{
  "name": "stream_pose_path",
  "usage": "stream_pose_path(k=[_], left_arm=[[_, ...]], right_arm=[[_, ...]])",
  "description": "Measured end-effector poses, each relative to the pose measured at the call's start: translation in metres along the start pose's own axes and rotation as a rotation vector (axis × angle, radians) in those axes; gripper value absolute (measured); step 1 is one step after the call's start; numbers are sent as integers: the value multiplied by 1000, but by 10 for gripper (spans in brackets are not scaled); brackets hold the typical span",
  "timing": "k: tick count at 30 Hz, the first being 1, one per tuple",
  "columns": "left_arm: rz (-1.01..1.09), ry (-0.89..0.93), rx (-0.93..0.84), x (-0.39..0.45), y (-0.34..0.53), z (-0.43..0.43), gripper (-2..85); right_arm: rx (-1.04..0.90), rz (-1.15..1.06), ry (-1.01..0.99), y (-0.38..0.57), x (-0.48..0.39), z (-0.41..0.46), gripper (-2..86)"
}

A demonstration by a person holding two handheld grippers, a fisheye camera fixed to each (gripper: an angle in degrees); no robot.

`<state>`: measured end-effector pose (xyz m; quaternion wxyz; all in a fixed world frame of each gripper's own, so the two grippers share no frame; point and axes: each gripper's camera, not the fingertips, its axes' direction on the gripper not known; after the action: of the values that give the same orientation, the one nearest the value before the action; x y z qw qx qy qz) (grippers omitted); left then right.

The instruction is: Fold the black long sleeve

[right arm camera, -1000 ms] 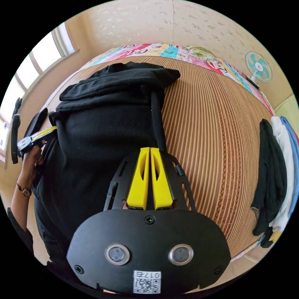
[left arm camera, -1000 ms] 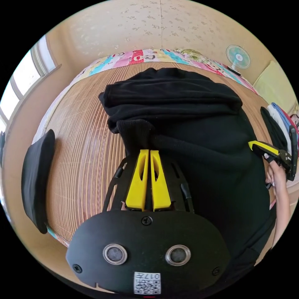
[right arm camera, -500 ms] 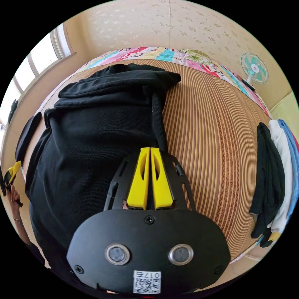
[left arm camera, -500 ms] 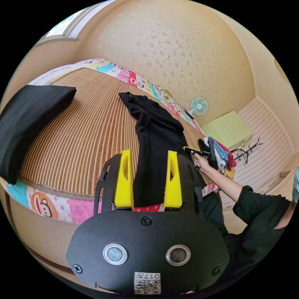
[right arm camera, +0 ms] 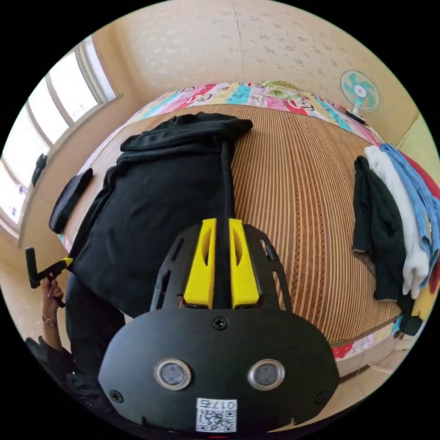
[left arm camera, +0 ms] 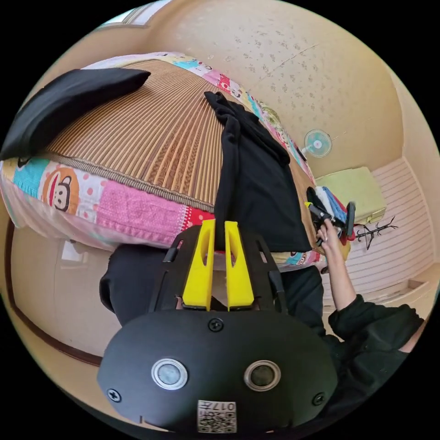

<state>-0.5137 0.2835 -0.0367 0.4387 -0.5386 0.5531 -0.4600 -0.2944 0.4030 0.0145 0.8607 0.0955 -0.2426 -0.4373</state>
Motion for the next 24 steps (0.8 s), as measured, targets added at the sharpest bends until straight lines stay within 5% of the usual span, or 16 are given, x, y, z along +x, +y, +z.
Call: stream_pose_path(k=[9, 13, 15, 20, 24], left_arm=[[-57, 258, 22, -27, 26, -31, 43], [-82, 656, 91, -43, 38, -58, 41], [-48, 758, 111, -38, 45, -76, 40], [-4, 1015, 188, -2, 63, -124, 40], [-68, 824, 236, 12, 38, -129, 40]], right_arm=[[-79, 151, -283, 143, 70, -37, 38], [212, 243, -803, 170, 129, -112, 27], [358, 235, -912, 182, 147, -154, 25], [571, 84, -916, 188, 139, -257, 22], [536, 63, -612, 135, 114, -273, 25]])
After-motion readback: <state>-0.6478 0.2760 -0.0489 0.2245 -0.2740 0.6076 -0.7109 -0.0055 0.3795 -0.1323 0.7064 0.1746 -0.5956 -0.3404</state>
